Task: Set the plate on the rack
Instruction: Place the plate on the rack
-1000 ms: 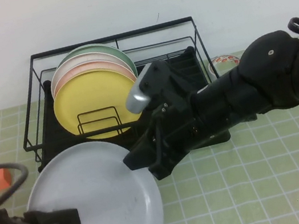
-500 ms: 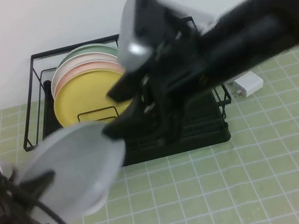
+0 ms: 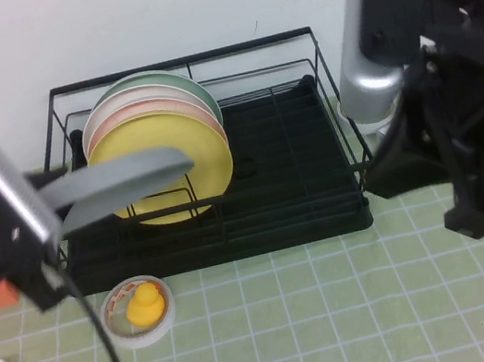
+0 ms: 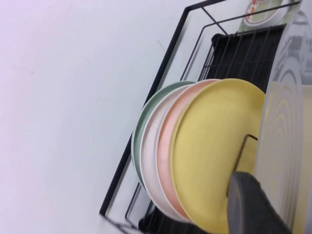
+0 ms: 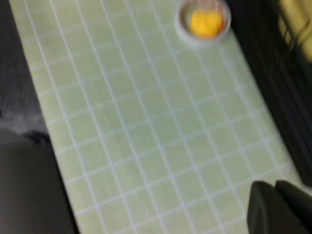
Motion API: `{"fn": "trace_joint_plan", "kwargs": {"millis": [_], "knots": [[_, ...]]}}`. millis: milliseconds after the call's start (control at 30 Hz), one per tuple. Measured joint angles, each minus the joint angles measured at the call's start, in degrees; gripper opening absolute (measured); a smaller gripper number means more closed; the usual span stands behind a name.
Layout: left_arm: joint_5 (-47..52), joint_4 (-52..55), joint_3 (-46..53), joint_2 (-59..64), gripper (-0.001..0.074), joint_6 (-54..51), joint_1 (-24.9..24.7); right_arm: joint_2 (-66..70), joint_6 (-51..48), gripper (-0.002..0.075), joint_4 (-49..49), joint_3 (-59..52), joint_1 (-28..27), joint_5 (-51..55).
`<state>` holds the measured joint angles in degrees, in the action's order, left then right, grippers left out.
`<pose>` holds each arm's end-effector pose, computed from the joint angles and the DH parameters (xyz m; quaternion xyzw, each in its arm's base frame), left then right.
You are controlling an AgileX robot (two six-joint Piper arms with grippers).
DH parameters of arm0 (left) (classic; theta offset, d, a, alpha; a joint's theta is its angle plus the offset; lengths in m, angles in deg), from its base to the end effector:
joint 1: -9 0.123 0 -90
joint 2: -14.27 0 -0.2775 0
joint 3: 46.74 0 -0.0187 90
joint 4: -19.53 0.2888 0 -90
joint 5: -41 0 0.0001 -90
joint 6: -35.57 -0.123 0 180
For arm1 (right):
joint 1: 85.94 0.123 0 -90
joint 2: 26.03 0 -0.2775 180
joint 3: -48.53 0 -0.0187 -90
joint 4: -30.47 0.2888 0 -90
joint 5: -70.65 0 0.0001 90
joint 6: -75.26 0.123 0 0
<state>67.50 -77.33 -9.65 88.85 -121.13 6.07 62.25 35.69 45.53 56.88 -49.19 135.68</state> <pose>0.3030 -0.0702 0.2667 0.5205 0.6079 0.1057 0.5902 0.2572 0.2282 0.3723 -0.5708 0.7538 0.1226 0.3015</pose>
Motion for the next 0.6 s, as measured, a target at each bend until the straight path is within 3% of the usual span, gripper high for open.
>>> {"fn": "trace_joint_plan", "kwargs": {"millis": [300, 600], "knots": [[5.5, -0.2, -13.1, 16.5, 0.0132, -0.9, 0.0, 0.0, 4.9, 0.0006, -1.3, -2.3, 0.0, 1.5], [6.9, -0.3, -15.6, 25.5, 0.0132, -6.3, 0.0, 0.0, 5.9, 0.0005, -1.4, -2.3, 0.0, 1.6]]}}
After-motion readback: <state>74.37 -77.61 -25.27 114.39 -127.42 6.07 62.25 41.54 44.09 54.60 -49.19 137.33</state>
